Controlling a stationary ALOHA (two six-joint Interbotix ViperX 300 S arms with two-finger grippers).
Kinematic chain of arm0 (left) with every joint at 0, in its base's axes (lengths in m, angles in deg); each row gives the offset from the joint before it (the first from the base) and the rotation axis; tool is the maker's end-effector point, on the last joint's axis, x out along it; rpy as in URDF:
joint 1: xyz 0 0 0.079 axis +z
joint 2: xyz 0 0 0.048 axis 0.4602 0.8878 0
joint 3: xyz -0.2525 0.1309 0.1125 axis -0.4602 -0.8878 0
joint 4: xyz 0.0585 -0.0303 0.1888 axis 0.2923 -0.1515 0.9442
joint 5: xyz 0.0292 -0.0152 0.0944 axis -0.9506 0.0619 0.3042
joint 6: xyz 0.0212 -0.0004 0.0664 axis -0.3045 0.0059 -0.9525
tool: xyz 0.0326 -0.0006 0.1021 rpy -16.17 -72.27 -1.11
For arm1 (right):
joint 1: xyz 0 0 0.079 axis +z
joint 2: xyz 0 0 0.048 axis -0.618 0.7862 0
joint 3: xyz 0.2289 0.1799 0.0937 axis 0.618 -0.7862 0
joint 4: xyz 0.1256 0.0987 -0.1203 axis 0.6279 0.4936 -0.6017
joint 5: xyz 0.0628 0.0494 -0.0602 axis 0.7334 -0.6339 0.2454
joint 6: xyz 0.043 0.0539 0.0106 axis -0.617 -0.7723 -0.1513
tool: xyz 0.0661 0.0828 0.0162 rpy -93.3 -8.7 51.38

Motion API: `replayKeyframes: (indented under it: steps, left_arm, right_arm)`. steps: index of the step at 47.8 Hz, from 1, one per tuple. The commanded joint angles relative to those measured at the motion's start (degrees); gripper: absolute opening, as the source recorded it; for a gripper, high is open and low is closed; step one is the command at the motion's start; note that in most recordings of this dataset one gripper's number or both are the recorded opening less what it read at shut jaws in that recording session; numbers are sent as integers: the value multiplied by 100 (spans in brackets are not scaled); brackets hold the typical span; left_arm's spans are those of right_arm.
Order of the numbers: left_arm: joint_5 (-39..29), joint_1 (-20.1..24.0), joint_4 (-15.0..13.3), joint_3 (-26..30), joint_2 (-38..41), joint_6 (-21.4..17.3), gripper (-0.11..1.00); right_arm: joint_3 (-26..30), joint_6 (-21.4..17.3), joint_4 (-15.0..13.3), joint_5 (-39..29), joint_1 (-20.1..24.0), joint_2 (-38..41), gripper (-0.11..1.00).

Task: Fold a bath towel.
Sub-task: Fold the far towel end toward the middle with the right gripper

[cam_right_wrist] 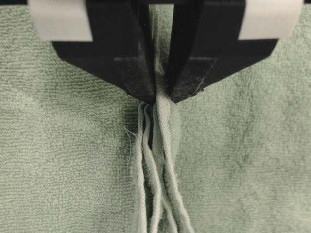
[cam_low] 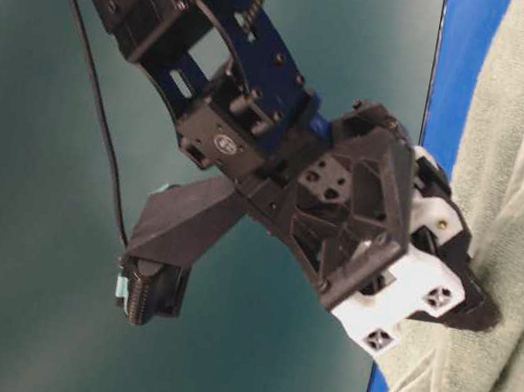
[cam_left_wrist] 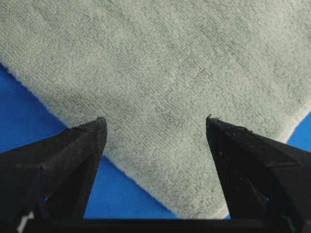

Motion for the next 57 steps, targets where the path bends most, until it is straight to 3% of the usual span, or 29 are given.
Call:
replayKeyframes:
  steps: [1,18,20,25,29,44,57]
  left_arm:
    - [44,-70,9,97,-9,-18,78]
    - [44,-132,9,97,-9,-18,78]
    - [44,-141,9,97,-9,-18,78]
    - [44,-149,9,105,-9,-26,78]
    - [44,-149,9,114,-9,-97,78]
    - [141,-475,9,114,0,-1011,78]
    - [826,-1749,9,141,141,-2241,78]
  right_arm:
    - [141,-9,-9,9,0,-105,11]
    - [158,-26,-9,26,-79,-26,13]
    - [185,-44,-9,26,-70,-26,21]
    - [229,-53,-35,9,-53,-35,53]
    - [299,-53,-97,-53,0,-158,69]
    - [-44,-53,-545,-958,229,-1380,65]
    - [-1283,-202,-668,-932,18,-2646,65]
